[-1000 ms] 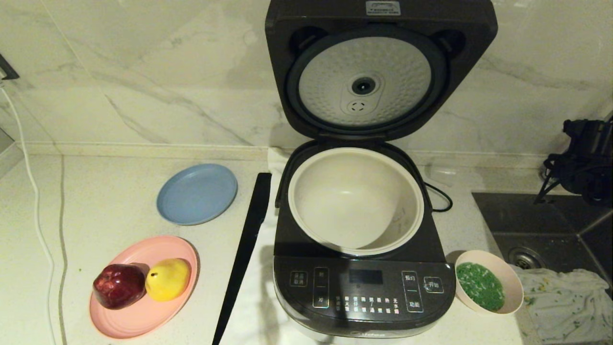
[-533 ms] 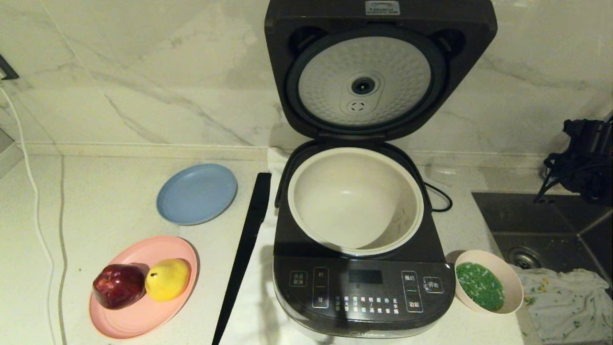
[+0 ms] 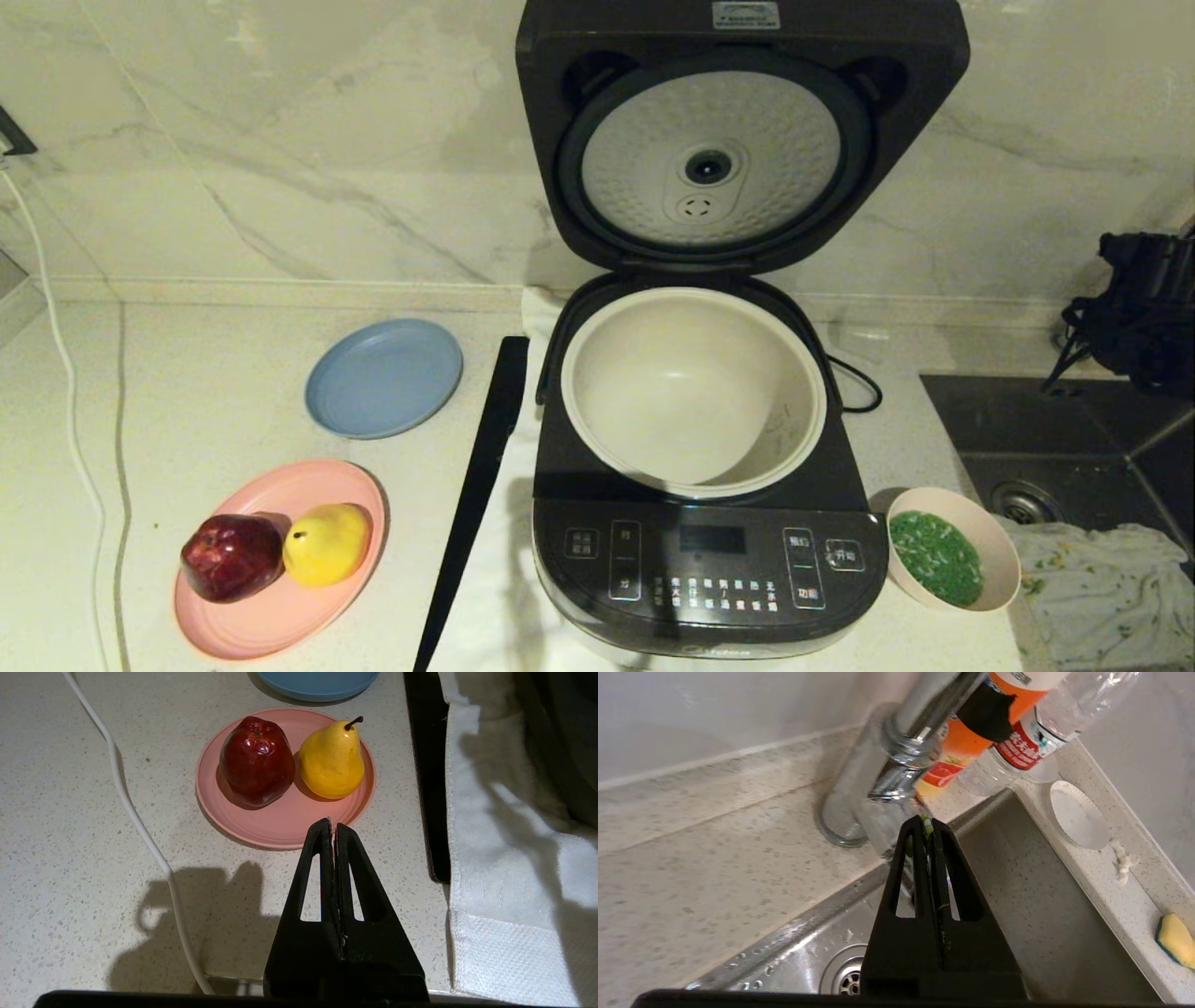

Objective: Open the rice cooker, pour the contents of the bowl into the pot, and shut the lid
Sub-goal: Turn on the tap

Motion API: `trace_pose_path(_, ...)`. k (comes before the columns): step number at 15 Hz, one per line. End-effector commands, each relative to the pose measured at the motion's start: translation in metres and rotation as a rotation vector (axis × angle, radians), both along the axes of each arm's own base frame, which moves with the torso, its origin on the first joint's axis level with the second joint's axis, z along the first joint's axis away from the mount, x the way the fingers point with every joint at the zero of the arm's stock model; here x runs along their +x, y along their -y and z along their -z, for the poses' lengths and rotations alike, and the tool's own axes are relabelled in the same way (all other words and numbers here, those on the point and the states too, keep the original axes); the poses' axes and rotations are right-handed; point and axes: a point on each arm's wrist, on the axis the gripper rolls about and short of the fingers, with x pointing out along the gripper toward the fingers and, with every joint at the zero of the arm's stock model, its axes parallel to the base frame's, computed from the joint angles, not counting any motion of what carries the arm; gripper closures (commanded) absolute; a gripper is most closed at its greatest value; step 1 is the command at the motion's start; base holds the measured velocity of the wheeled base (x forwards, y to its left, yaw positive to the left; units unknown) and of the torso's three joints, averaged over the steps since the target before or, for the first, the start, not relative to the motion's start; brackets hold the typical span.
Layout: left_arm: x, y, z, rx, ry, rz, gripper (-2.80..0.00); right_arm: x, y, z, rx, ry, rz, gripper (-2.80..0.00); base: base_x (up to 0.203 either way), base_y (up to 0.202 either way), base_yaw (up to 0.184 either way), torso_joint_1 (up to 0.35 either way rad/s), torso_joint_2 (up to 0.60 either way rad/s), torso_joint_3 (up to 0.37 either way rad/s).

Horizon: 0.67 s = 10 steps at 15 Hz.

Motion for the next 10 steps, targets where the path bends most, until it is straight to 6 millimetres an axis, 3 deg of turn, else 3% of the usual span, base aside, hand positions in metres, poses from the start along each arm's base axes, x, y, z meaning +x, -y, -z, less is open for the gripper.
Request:
trace_pose_path(1,0.000,0.000,0.000,0.000,0.001,0.000,0.00,-0.001,0.003,-0.001,-0.002,0.004,0.008,0.00,0.000,0.000,0.000,0.000,0.00,0.000)
trace_pose_path(10,0.000,0.000,0.000,0.000,0.001,0.000,0.00,-0.008,0.001,0.013,0.013,-0.027,0.013,0.00,0.000,0.000,0.000,0.000,0.00,0.000)
